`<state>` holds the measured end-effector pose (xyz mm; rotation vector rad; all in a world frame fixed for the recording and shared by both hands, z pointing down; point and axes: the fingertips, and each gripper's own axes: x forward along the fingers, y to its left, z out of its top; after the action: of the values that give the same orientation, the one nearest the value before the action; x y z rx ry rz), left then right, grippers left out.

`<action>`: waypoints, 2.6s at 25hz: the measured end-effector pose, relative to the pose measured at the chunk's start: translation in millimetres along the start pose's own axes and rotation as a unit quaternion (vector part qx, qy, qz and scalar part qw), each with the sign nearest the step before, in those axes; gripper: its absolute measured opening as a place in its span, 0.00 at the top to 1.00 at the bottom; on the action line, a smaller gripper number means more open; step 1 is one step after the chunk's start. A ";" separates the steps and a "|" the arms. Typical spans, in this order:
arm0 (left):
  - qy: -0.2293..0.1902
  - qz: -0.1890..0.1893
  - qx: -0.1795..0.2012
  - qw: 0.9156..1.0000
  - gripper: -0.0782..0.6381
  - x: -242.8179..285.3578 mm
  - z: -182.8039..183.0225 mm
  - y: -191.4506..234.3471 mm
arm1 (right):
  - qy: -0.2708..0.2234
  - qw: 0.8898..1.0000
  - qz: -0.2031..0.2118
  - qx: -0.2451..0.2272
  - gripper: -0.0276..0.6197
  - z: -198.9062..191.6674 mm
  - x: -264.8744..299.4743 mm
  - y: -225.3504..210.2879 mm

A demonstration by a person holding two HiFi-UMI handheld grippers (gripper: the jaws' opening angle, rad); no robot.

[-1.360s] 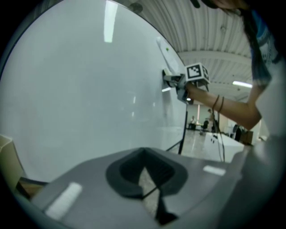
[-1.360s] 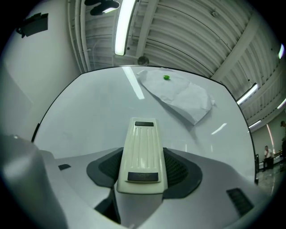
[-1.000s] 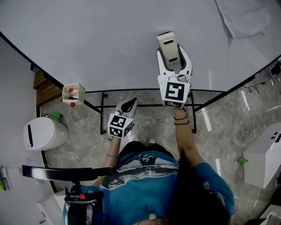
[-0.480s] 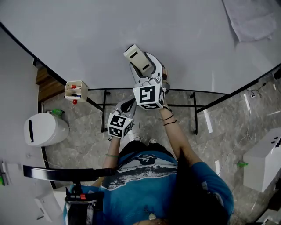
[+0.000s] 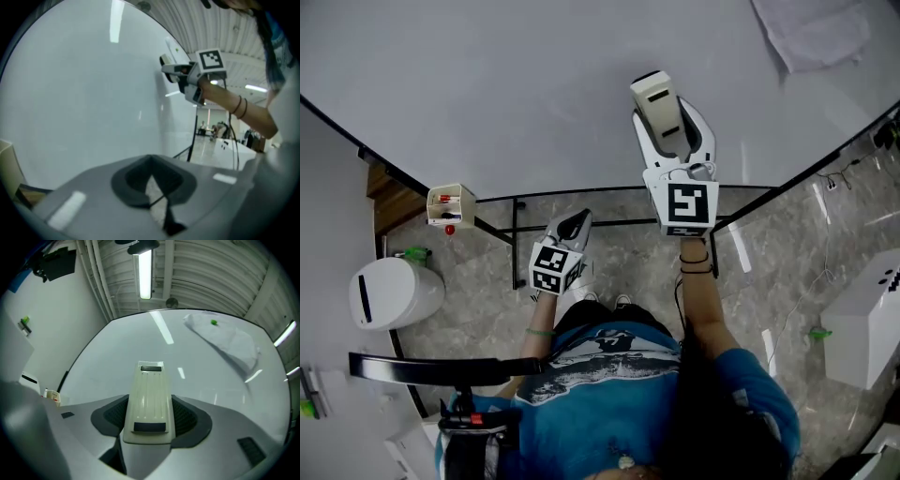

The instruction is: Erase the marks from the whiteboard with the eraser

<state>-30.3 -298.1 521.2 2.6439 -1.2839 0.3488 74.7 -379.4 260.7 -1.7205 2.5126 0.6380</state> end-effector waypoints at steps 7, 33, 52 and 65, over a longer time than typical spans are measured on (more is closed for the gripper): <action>-0.006 -0.019 0.007 1.000 0.89 6.8 6.9 -14.7 | 0.031 0.990 -0.139 0.003 0.55 -9.1 -46.5 -154.1; -0.006 0.008 -0.008 1.000 0.89 -16.7 0.3 7.3 | 0.051 0.998 -0.022 -0.023 0.55 -2.7 25.8 6.2; -0.010 0.051 -0.023 0.998 0.89 -72.2 -18.9 48.7 | 0.093 0.984 0.144 0.055 0.55 -18.3 31.4 170.9; -0.016 -0.013 -0.021 1.000 0.89 -70.8 -25.9 21.4 | 0.206 0.964 0.109 0.131 0.55 -93.5 -98.8 186.3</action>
<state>-93.1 -251.5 527.0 2.6389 -1.2514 0.2727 -35.6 -267.6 429.7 -1.6317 2.9189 -0.0682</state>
